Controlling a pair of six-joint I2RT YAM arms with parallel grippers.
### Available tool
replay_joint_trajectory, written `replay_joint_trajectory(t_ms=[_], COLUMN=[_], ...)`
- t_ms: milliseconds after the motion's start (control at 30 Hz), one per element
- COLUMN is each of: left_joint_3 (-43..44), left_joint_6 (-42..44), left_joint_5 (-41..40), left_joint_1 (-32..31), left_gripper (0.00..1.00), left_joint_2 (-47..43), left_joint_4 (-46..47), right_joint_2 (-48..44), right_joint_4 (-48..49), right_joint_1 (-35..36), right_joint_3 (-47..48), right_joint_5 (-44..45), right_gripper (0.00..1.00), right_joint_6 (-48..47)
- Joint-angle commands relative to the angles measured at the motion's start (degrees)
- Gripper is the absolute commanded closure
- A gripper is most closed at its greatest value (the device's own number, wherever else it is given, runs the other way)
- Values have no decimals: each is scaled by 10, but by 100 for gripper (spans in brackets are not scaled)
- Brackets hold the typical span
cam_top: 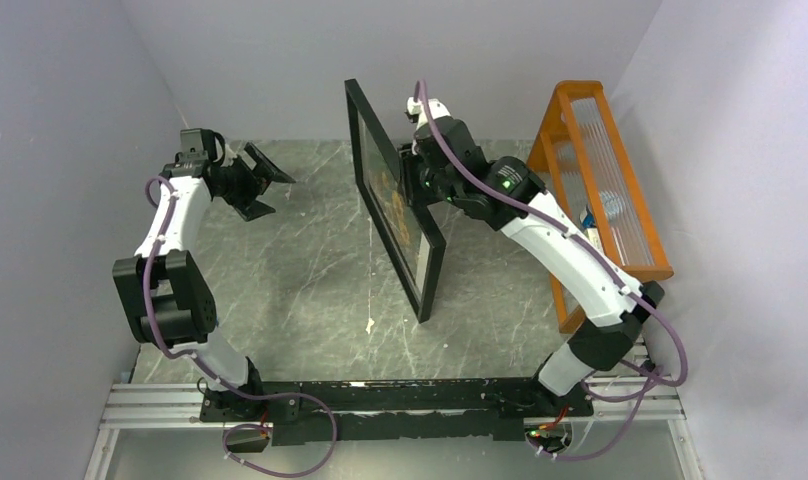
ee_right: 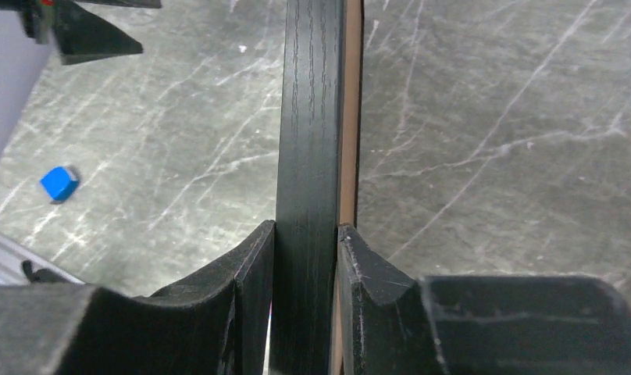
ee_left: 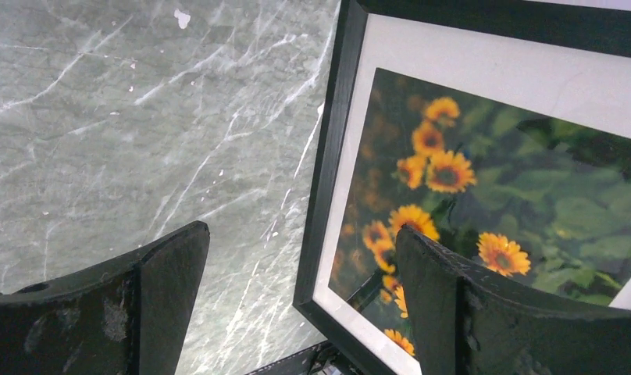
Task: Put the photo into the frame
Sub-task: Turn over the photo frame at the center of the board.
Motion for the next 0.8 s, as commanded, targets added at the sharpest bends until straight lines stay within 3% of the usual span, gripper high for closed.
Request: replay_joint_trajectory(t_ms=[0, 433, 767], left_joint_3=[18, -5, 10], left_joint_6=[22, 31, 62], left_joint_5=[-6, 7, -24], left_joint_1=[1, 1, 1], left_gripper=[6, 6, 6], left_joint_2=[15, 41, 69], left_joint_4=[16, 26, -5], right_joint_2=[-76, -192, -179], right_joint_4=[144, 421, 543], right_joint_1=[-34, -258, -277], right_joint_3=[-42, -394, -519], right_joint_5=[-92, -395, -428], right_gripper=[100, 100, 100], right_joint_6=[41, 175, 275])
